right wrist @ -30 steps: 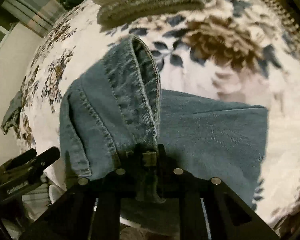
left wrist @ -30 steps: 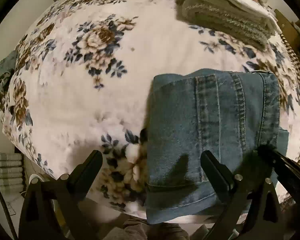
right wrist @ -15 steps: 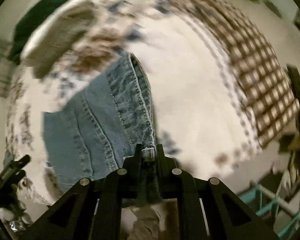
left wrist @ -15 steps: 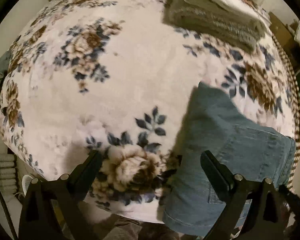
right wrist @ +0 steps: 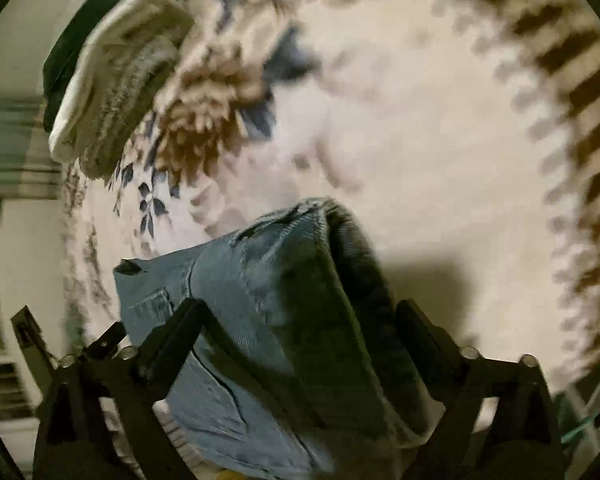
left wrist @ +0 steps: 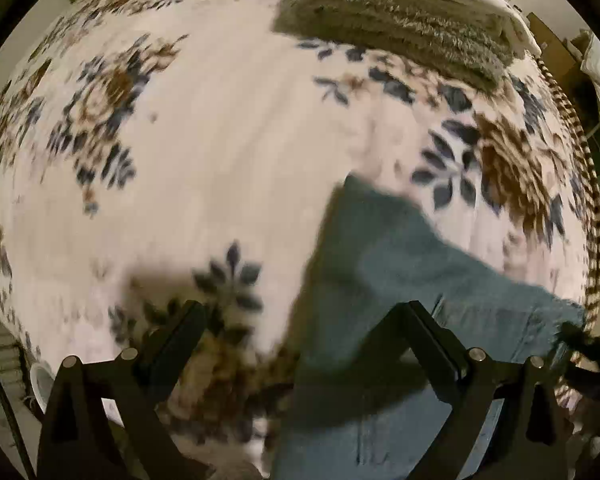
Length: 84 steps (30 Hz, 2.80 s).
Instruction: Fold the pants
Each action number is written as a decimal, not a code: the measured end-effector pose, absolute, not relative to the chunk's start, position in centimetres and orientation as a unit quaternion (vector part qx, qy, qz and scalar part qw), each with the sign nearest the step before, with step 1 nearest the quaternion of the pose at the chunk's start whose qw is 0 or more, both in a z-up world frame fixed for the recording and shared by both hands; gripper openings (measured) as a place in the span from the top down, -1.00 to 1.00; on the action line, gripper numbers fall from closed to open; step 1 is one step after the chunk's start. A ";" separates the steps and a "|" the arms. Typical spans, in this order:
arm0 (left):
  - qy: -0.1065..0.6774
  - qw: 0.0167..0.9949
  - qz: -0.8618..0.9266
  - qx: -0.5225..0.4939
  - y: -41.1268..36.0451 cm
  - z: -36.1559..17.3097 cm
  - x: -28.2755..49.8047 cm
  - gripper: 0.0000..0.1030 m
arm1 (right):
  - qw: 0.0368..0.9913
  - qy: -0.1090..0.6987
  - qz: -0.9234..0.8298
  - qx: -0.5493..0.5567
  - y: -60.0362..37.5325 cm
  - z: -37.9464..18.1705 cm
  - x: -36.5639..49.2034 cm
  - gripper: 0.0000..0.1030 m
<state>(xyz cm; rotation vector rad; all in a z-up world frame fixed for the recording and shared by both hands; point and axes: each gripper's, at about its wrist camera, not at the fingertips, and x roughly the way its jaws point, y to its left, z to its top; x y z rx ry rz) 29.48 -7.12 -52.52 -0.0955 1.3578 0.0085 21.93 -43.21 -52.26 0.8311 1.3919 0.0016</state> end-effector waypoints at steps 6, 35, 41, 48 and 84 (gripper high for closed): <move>0.630 0.777 -0.001 -0.017 -8.1 -54.3 33.0 -0.94 | 0.768 0.581 -0.037 0.265 -41.2 -48.6 22.6 0.63; 0.659 0.751 -0.037 -0.017 -8.7 -55.6 23.3 -0.97 | 0.657 0.585 0.028 0.474 -39.7 -58.6 13.0 -1.00; 0.660 0.750 -0.040 -0.020 -8.7 -55.8 23.8 -0.99 | 0.649 0.582 0.041 0.489 -39.7 -59.4 13.3 -1.00; 0.677 0.705 -0.117 -0.178 -5.6 -61.9 24.7 -0.99 | 0.657 0.574 0.029 0.488 -39.6 -59.6 14.3 -0.69; 0.586 0.807 -0.070 -0.030 -6.3 -42.5 62.7 -0.31 | 0.743 0.560 -0.024 0.365 -39.5 -40.9 58.9 -0.88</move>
